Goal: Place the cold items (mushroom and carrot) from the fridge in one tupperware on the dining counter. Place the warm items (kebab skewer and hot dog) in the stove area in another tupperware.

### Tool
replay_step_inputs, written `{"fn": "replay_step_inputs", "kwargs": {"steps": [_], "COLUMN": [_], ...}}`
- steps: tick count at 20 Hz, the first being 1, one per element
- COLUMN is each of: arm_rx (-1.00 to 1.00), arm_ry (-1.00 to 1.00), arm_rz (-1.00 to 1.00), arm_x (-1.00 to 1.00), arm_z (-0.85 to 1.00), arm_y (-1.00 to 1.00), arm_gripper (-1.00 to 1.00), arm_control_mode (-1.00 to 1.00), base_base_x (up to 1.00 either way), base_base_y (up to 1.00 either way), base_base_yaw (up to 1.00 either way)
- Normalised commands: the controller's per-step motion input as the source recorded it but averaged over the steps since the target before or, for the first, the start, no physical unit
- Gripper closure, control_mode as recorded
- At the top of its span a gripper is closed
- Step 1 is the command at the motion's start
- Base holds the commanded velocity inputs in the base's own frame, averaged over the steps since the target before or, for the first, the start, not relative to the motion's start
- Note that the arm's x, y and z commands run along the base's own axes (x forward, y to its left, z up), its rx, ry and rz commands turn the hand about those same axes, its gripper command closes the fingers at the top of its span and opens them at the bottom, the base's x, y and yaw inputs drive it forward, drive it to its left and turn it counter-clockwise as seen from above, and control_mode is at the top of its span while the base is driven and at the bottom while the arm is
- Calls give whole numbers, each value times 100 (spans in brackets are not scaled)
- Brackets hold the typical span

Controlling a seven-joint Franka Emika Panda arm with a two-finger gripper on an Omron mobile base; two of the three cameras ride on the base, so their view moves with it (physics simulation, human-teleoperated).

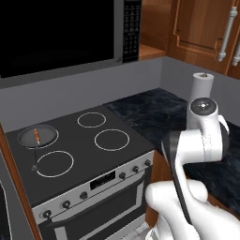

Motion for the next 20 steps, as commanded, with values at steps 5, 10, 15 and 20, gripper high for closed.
{"fn": "replay_step_inputs", "kwargs": {"steps": [5,10,15,20], "arm_rx": [0,0,0,0], "arm_ry": [0,0,0,0], "arm_rz": [0,0,0,0], "arm_x": [0,0,0,0], "arm_z": [0,0,0,0], "arm_y": [0,0,0,0], "arm_gripper": [100,100,100,100], "arm_control_mode": [100,100,100,100], "base_base_x": [-67,-65,-70,-88], "base_base_y": [-5,-26,-29,-54], "base_base_yaw": [65,89,68,8]}}
